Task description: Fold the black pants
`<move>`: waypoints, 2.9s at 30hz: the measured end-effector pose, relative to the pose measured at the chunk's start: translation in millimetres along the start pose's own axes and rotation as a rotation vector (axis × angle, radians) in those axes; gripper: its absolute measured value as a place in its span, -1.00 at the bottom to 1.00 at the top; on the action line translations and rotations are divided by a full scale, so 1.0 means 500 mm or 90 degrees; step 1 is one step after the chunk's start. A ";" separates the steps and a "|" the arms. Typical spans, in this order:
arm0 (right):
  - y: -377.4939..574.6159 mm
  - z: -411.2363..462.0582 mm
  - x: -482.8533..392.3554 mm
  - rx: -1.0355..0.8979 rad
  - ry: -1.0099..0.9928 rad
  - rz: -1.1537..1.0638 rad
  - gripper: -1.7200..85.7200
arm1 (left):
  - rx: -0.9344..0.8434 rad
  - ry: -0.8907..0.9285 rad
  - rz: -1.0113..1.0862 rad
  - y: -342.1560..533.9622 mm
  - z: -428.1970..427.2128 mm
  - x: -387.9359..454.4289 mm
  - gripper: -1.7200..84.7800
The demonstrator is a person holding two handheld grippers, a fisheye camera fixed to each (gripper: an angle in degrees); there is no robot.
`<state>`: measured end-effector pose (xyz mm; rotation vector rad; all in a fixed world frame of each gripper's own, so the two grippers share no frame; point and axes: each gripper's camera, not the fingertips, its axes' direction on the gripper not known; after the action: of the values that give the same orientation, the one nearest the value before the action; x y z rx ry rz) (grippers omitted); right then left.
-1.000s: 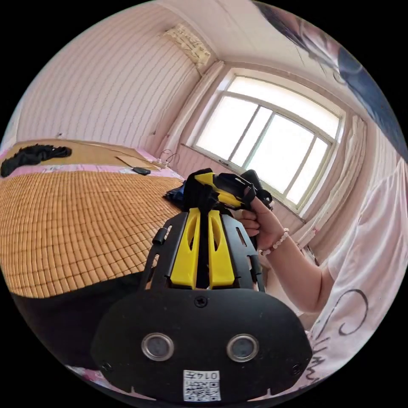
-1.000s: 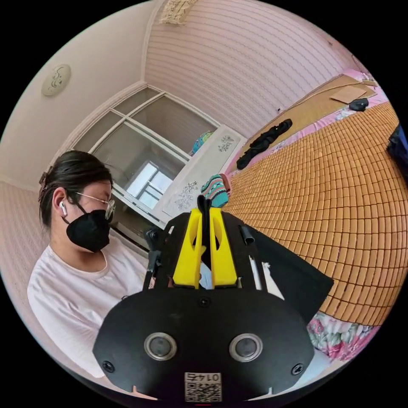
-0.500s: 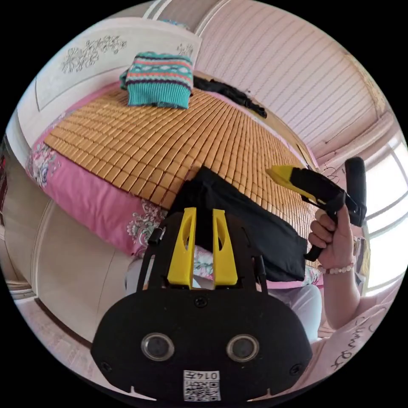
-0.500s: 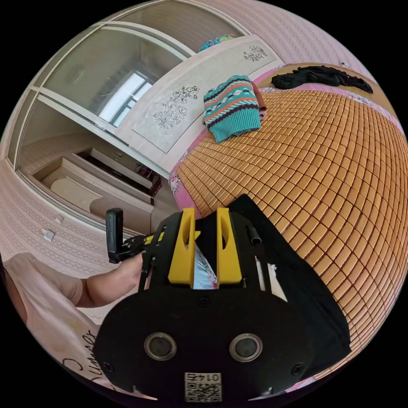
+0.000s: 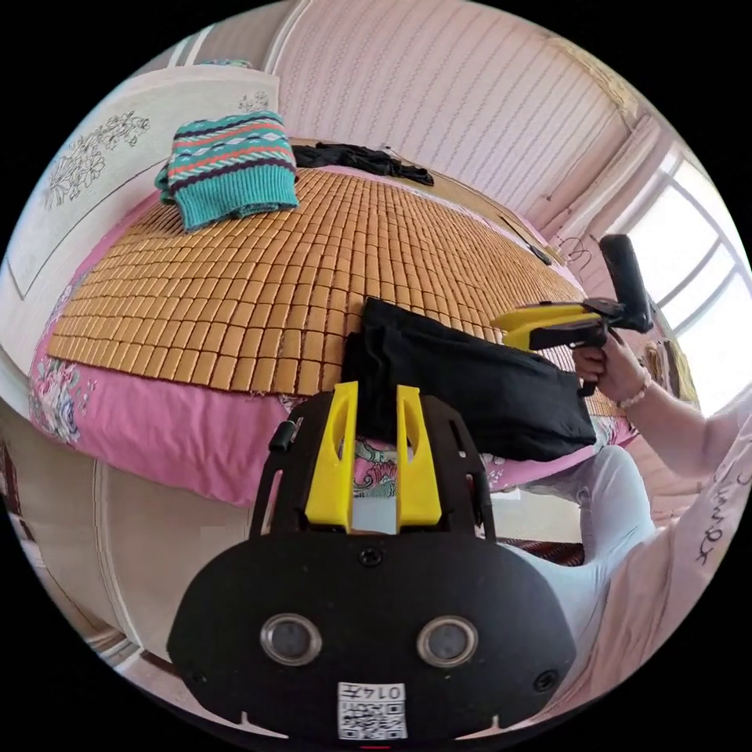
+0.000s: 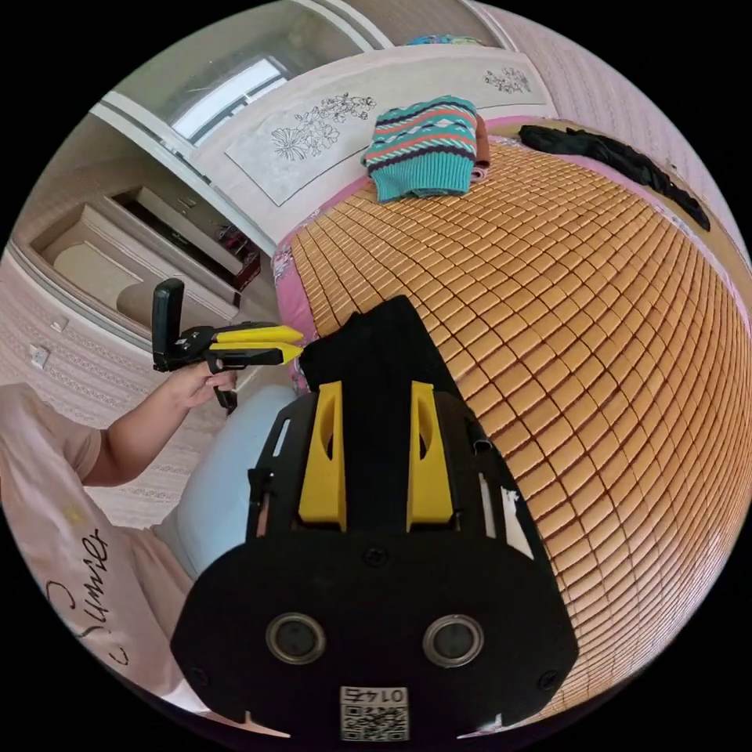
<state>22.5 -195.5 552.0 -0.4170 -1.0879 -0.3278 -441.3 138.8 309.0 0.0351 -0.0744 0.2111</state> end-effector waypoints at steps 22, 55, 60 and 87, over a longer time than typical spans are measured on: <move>-0.285 0.213 0.187 -0.091 -0.313 -0.067 -0.51 | -0.093 0.010 0.117 -0.104 0.070 -0.161 -0.84; -0.336 0.223 0.077 -0.164 -0.214 -0.344 -0.84 | -0.102 -0.046 0.165 -0.036 0.029 -0.224 -0.79; -0.347 0.276 0.092 -0.175 -0.103 -0.297 -0.74 | -0.060 0.063 0.131 0.014 -0.027 -0.265 -0.81; -0.370 0.251 0.070 -0.152 -0.165 -0.287 -0.80 | -0.153 0.298 0.174 0.009 -0.007 -0.268 -0.85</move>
<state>-144.6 -299.0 664.1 -0.4314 -1.4023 -0.8262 -572.7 115.5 295.5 -0.2649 0.3643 0.4774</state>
